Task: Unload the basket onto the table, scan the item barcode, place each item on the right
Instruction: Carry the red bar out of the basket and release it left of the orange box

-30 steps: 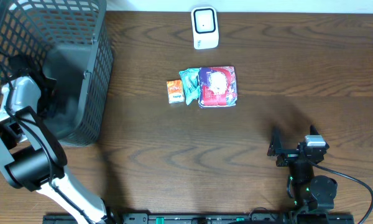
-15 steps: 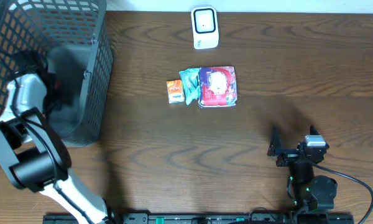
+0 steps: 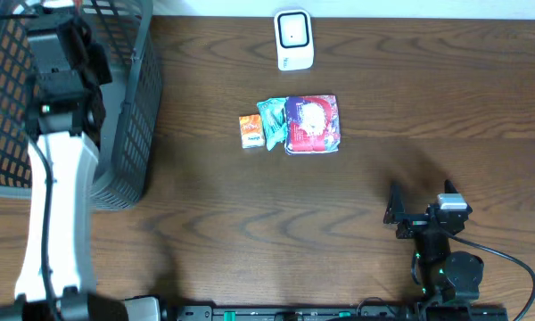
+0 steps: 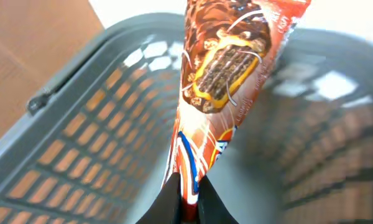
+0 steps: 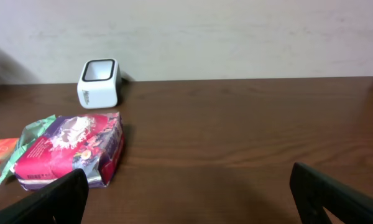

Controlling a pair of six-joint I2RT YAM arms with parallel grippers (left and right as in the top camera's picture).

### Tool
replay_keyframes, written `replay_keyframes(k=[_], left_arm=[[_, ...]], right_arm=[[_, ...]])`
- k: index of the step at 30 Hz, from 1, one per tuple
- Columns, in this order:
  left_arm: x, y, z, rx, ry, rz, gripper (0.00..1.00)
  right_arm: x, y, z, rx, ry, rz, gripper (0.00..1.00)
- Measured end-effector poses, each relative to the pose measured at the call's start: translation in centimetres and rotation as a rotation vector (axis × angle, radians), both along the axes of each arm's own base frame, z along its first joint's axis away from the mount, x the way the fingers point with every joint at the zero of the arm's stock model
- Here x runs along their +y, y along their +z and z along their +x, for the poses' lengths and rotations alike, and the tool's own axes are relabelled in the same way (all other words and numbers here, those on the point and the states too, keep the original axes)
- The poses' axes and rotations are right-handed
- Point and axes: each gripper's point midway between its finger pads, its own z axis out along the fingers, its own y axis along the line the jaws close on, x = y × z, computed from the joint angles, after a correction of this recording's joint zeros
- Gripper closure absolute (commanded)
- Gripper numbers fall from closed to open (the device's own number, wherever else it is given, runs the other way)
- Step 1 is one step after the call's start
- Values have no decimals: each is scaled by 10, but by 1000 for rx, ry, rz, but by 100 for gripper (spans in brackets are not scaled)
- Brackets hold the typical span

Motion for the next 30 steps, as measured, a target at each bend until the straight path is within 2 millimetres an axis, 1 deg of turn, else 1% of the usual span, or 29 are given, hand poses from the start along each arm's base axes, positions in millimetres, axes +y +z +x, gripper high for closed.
replay_keyframes(k=[3,4,7,12,17,19,21,22,23,24,29,30], left_arm=[[-34,20,-2,-81,-85,-97,93],[-49,26,-2,-102,-123,-134,93],[-89,35,-1,-140,-215,-222,93],[-151,39,-2,-148,-355,-298,93],[-199,39,-9,-135,-465,-329,92],[-211,37,-10,-127,-487,-337,93],[-214,33,-9,-115,-490,-340,92],[-214,29,-8,-105,-486,-341,86],[-214,25,-7,-93,-482,-338,83],[-214,21,-7,-79,-477,-336,78],[-212,-12,-8,35,-448,-332,78],[-211,-19,-9,60,-444,-331,77]], right_arm=[[0,0,0,0,0,0,1],[0,0,0,0,0,0,1],[0,0,0,0,0,0,1],[0,0,0,0,0,0,1],[0,0,0,0,0,0,1],[0,0,0,0,0,0,1],[0,0,0,0,0,0,1],[0,0,0,0,0,0,1],[0,0,0,0,0,0,1],[0,0,0,0,0,0,1],[0,0,0,0,0,0,1],[0,0,0,0,0,0,1]])
